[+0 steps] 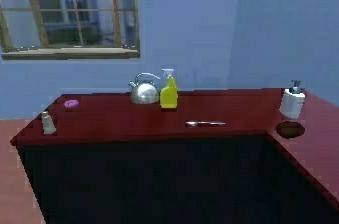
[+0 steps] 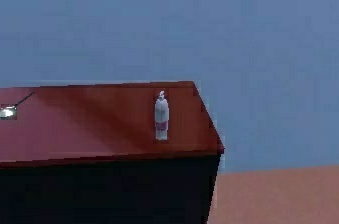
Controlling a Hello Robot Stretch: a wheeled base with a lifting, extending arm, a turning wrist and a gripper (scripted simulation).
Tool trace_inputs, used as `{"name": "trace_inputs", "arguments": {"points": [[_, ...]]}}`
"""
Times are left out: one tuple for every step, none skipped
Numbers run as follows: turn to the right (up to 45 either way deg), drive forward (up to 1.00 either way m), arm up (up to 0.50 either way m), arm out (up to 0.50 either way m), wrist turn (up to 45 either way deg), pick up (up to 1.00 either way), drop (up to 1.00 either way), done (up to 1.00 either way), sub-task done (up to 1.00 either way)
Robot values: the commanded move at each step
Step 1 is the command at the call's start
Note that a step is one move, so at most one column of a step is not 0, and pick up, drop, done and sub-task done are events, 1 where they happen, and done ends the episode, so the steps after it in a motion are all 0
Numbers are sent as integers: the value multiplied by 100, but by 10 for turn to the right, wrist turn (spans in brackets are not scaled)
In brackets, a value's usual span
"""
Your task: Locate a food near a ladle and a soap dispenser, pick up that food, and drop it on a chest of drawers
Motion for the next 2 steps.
{"name": "trace_inputs", "arguments": {"points": [[450,0,0,0,0,0,0,0,0],[-390,0,0,0,0,0,0,0,0]]}}
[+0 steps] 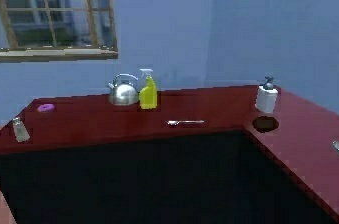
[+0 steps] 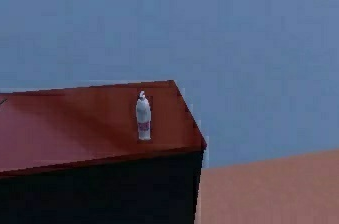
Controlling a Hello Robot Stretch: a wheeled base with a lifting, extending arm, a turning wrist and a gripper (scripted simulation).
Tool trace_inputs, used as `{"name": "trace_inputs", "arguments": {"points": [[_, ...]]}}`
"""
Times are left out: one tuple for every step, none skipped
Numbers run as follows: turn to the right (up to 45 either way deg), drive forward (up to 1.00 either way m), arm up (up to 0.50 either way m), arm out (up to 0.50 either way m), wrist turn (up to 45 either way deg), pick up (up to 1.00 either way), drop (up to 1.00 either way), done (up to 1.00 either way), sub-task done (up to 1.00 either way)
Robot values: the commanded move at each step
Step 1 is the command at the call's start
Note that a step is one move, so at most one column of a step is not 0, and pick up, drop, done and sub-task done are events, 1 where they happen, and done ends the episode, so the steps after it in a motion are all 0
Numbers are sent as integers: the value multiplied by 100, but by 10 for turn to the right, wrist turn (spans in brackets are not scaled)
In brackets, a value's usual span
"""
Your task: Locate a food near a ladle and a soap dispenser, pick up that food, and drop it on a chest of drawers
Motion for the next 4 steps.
{"name": "trace_inputs", "arguments": {"points": [[0,25,0,0,0,0,0,0,0],[-450,0,0,0,0,0,0,0,0],[-90,0,0,0,0,0,0,0,0],[0,0,50,0,0,0,0,0,0]]}}
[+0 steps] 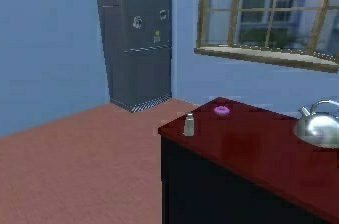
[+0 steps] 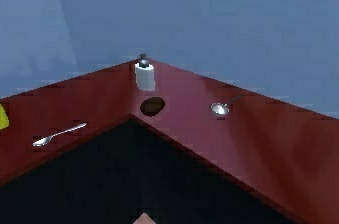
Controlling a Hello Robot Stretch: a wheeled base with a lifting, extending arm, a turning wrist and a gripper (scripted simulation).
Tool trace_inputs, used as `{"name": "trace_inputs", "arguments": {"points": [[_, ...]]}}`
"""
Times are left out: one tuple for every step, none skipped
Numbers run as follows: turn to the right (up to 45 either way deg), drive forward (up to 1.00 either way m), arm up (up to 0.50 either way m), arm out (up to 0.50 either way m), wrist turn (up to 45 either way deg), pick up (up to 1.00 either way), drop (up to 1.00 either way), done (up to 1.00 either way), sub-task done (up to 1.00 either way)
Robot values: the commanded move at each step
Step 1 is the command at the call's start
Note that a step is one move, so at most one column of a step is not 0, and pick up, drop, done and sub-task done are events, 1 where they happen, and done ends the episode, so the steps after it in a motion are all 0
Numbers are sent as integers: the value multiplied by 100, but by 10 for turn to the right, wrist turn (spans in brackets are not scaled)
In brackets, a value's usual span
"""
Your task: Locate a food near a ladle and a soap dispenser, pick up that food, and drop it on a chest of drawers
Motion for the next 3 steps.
{"name": "trace_inputs", "arguments": {"points": [[0,0,38,0,0,0,0,0,0],[0,0,0,44,0,0,0,0,0],[0,0,0,0,450,0,0,0,0]]}}
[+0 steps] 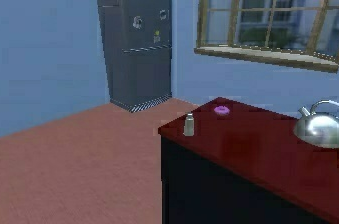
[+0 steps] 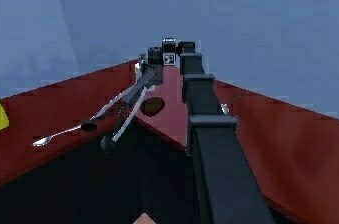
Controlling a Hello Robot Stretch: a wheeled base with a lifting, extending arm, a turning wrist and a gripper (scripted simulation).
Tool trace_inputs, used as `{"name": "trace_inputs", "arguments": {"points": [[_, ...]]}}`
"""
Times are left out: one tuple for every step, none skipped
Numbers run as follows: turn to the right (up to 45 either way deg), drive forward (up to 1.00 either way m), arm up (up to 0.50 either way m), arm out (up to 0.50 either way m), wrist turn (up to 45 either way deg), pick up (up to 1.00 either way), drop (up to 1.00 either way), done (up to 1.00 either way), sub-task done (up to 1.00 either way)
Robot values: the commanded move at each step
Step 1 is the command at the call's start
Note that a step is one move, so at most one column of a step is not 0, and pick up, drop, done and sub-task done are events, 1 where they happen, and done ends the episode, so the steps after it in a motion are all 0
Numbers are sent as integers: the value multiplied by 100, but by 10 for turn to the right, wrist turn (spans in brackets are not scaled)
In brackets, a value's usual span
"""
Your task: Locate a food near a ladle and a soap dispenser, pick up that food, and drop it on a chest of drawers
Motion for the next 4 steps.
{"name": "trace_inputs", "arguments": {"points": [[0,0,0,0,450,0,0,0,0],[0,0,0,0,450,0,0,0,0],[0,0,0,0,300,0,0,0,0],[0,0,-12,0,0,0,0,0,0]]}}
